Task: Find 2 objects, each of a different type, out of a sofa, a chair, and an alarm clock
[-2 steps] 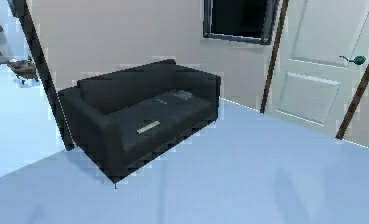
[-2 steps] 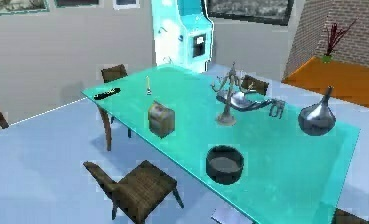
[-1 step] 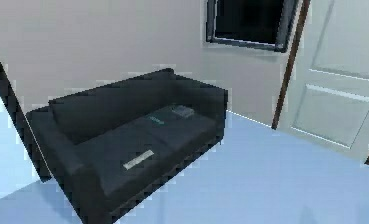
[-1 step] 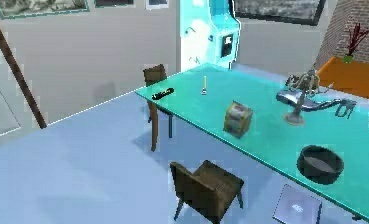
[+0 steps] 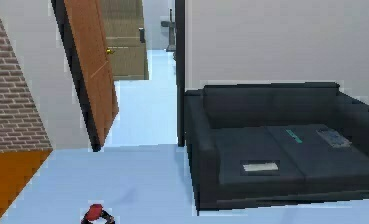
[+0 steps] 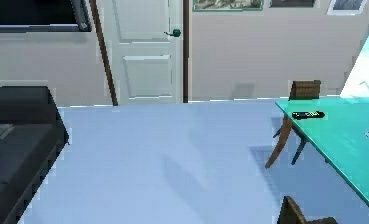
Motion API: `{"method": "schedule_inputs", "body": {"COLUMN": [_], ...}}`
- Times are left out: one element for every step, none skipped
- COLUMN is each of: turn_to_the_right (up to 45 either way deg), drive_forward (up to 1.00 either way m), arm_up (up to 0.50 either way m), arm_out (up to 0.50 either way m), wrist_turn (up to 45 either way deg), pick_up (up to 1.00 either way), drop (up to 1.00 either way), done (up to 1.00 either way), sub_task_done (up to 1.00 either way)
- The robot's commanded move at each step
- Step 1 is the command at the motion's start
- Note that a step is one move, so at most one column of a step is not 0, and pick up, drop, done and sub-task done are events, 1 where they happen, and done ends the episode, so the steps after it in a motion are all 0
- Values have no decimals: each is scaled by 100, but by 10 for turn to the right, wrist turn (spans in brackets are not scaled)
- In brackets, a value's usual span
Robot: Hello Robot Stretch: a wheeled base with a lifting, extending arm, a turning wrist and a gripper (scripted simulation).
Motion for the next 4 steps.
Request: {"method": "schedule_inputs", "body": {"turn_to_the_right": [0,450,450,450], "drive_forward": [15,0,0,0], "arm_up": [0,0,0,0], "arm_out": [0,0,0,0], "wrist_turn": [0,0,0,0], "pick_up": [0,0,0,0], "drop": [0,0,0,0], "done": [0,0,0,0], "sub_task_done": [0,0,0,0]}}
